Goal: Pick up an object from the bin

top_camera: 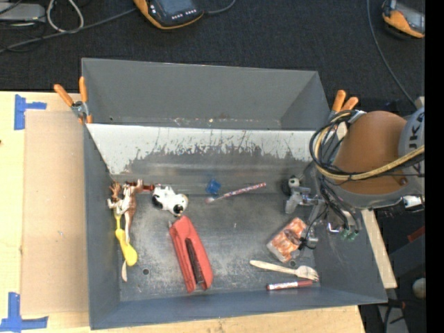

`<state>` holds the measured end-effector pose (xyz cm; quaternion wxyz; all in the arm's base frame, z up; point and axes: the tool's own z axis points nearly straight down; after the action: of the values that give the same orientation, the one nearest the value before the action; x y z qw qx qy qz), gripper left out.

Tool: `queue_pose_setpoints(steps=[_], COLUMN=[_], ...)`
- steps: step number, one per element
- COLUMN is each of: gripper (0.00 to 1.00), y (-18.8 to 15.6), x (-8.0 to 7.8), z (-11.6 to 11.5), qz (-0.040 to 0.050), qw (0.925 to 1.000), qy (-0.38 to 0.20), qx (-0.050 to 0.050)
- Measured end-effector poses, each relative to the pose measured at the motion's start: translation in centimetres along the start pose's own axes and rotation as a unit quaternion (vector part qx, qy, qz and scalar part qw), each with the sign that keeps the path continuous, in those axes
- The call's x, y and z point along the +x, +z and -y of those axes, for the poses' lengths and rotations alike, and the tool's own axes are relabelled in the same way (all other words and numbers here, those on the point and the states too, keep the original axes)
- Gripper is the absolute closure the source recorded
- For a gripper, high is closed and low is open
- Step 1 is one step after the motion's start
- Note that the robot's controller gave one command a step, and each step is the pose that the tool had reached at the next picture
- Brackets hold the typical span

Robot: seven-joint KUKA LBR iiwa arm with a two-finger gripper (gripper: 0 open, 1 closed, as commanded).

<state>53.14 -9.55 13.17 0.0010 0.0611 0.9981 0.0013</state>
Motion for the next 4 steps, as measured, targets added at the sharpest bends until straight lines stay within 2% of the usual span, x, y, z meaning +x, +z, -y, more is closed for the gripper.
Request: queue_pose_setpoints(steps=[1, 2, 3, 4], gripper=[0.00, 1.00, 1.00, 1.00], y=[2.9, 5.6, 5.6, -1.2], x=[0.9, 3.6, 3.6, 3.8], z=[1.2, 2.6, 2.6, 2.5], qz=[-0.0020, -0.0013, -0.0013, -0.0038], qw=[0.9945, 0.9996, 0.9996, 1.0000], qy=[-0.105, 0.029, 0.029, 0.008], qx=[-0.001, 0.000, 0.000, 0.000])
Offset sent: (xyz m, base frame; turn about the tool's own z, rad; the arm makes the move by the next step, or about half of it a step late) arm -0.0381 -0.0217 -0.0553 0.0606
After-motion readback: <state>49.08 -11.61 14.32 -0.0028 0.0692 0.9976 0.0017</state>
